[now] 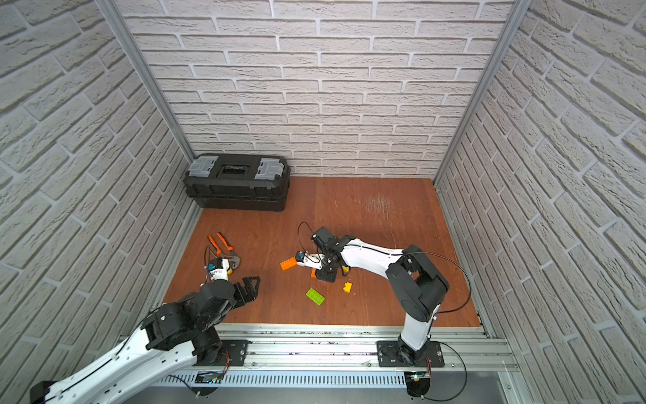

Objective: Assemble a carrot with lego
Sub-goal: Assemble the lego brick with the lego brick.

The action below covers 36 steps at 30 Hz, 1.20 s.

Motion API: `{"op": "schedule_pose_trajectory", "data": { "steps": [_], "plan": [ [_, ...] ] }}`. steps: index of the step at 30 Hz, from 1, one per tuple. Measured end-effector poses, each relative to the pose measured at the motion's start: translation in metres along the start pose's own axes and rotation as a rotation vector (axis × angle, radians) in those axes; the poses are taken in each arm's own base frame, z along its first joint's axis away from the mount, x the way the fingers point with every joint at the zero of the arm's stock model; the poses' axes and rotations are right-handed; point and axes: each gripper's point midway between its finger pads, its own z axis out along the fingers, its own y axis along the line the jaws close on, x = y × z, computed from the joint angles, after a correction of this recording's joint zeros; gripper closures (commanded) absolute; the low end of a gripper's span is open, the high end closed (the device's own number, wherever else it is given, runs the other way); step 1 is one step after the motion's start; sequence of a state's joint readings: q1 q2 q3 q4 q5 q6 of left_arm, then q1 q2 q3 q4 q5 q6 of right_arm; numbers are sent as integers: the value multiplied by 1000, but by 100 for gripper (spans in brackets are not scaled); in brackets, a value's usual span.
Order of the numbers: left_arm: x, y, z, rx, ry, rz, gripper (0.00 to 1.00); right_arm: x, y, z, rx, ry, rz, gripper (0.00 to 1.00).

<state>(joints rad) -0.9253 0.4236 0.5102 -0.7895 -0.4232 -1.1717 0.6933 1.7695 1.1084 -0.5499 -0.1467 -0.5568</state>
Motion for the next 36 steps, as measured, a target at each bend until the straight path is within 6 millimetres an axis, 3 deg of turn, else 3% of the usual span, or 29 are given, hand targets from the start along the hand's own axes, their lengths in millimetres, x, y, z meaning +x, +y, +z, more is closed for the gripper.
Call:
{"op": "schedule_pose_trajectory", "data": {
  "steps": [27, 36],
  "plan": [
    [1, 0, 0, -2, 6, 29, 2, 14, -2, -6, 25, 54, 36, 98],
    [4, 1, 4, -21, 22, 49, 2, 31, 2, -10, 8, 125, 52, 98]
  ]
}}
